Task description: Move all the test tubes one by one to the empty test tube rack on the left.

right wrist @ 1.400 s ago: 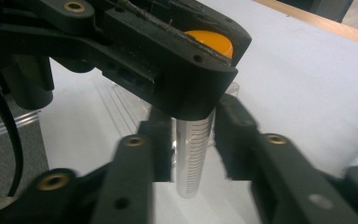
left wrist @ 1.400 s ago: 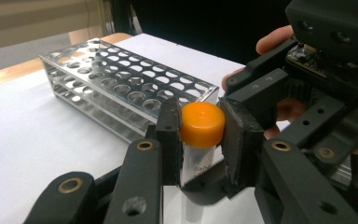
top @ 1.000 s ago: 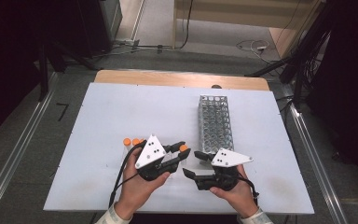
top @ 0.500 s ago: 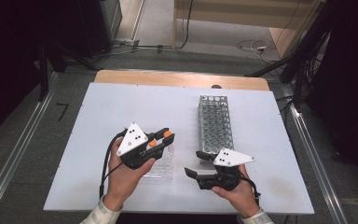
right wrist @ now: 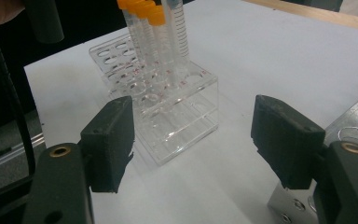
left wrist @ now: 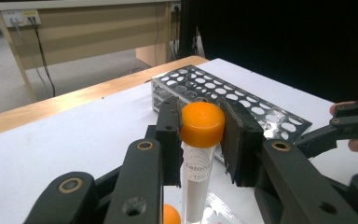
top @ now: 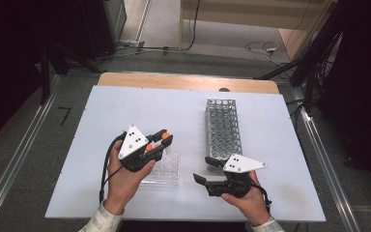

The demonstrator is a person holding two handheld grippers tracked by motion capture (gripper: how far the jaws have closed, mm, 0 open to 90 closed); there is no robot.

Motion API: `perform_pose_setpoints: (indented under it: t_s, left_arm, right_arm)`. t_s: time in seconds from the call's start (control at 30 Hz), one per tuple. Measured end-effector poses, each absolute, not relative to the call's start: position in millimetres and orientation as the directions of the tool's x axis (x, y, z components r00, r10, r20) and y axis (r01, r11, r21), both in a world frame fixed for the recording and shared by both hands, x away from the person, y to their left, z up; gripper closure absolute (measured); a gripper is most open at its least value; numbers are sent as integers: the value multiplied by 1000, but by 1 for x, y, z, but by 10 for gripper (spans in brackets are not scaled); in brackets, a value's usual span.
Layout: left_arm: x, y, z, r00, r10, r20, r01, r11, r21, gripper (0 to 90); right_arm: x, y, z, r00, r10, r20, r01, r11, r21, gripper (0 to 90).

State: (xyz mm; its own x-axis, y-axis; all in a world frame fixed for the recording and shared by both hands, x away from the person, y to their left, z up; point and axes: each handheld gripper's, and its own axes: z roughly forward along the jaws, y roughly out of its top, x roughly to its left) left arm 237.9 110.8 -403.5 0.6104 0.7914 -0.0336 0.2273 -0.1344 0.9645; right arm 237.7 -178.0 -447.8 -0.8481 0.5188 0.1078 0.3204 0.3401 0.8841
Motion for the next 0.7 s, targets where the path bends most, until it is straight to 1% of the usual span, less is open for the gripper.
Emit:
perform_pose_setpoints:
  t_s: [0.7]
  left_arm:
    - [235, 110, -419, 611, 792, -10, 266, -194, 944, 706]
  right_arm:
    - [238, -179, -449, -849, 517, 108, 322, 346, 881, 291]
